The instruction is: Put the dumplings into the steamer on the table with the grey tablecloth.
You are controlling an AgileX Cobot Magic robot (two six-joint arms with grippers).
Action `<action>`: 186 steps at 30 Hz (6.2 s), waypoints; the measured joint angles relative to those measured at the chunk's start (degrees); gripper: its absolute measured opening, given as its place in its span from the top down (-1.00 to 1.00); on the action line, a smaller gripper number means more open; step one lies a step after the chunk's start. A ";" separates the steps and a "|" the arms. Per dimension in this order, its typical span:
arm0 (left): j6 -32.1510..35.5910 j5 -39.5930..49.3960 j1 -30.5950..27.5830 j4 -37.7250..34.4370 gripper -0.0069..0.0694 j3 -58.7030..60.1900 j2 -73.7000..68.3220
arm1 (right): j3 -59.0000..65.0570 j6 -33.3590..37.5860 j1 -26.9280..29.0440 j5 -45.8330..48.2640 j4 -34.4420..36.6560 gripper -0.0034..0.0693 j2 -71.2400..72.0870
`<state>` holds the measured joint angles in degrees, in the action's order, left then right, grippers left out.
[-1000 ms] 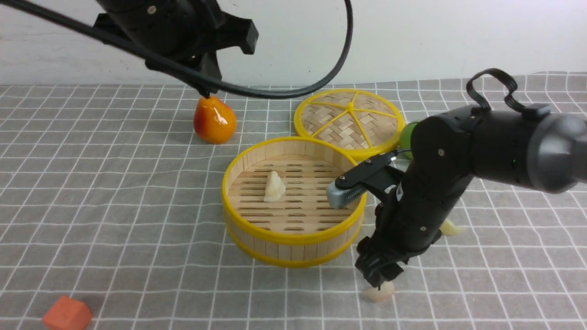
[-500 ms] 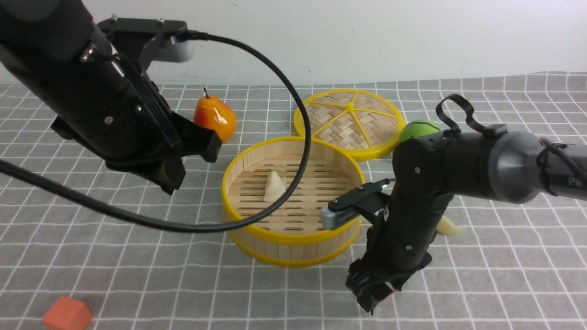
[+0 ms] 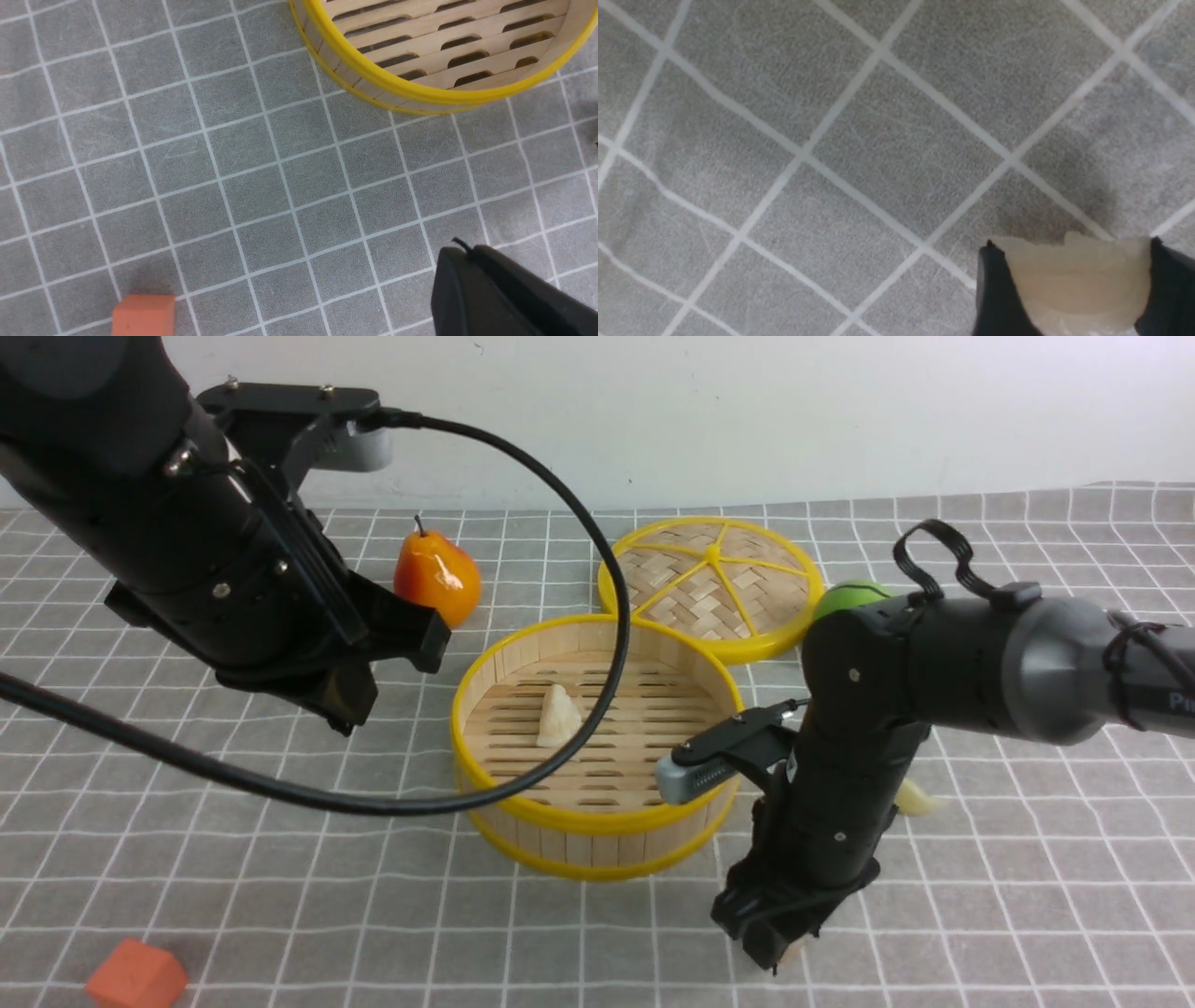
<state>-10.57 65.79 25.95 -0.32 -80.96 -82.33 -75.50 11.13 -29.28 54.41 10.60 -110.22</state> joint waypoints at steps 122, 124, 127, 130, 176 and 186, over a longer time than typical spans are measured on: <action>-23.83 -10.93 0.00 12.53 0.68 46.02 79.17 | -8.43 -4.74 -1.79 -8.71 4.67 0.67 24.90; -23.89 -12.44 0.00 12.53 0.68 46.88 80.02 | -1.86 -1.74 -1.79 -13.79 7.77 0.83 30.97; -23.89 -13.24 0.00 12.53 0.68 47.92 80.24 | 6.45 3.34 -1.79 -20.79 12.44 0.96 38.63; -23.95 -13.43 0.00 12.53 0.68 49.01 80.24 | 15.29 8.25 -1.79 -27.82 17.99 0.96 46.81; -23.96 -13.36 0.00 12.53 0.55 51.88 80.24 | 66.12 -13.08 22.42 -43.35 -6.93 0.97 99.39; -23.96 -13.36 0.00 12.53 0.53 51.88 80.24 | 77.04 -24.84 32.23 -35.62 -14.03 0.97 110.83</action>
<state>-34.53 52.43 25.95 12.21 -29.08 -2.09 1.54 -13.72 2.95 18.79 -3.43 0.61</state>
